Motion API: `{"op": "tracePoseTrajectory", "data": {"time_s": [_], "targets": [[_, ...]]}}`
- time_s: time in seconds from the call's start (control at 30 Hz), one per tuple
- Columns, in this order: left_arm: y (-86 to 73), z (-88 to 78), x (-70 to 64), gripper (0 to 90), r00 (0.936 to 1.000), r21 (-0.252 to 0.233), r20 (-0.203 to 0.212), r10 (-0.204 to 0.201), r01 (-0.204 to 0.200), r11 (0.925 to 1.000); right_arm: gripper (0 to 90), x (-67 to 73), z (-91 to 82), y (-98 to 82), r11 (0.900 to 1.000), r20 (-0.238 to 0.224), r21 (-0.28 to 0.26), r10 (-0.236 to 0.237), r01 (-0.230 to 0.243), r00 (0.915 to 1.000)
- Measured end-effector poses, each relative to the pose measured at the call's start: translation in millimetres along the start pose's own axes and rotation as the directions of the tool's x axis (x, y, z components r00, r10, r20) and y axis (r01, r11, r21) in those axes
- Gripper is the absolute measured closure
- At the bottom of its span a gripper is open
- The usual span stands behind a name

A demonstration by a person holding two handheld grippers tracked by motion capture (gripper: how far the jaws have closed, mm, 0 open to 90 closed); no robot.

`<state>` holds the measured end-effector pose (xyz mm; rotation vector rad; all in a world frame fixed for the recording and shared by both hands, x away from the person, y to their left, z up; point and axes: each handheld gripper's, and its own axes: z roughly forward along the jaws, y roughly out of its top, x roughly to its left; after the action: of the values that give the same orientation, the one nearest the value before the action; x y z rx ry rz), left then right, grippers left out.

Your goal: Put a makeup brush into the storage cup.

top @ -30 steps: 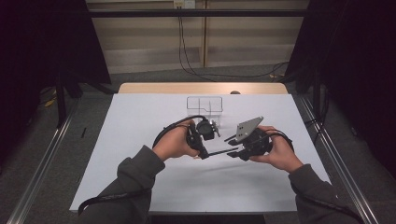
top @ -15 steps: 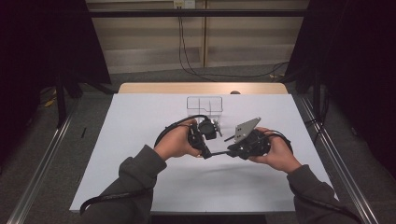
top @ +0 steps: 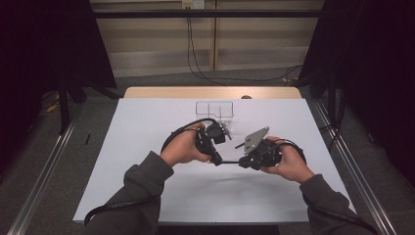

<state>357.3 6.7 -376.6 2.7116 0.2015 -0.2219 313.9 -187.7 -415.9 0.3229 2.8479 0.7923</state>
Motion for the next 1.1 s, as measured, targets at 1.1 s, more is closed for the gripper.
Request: {"op": "tracePoseTrajectory", "data": {"time_s": [1.1], "targets": [[-17.7, -16.8, 18.2, 52.4, 0.9843, -0.239, -0.017, -0.176, 0.166, 0.9567, 85.6, -1.9, -0.3, -11.7, 0.993, -0.01, -0.005, 0.116, -0.116, 0.9932]]}}
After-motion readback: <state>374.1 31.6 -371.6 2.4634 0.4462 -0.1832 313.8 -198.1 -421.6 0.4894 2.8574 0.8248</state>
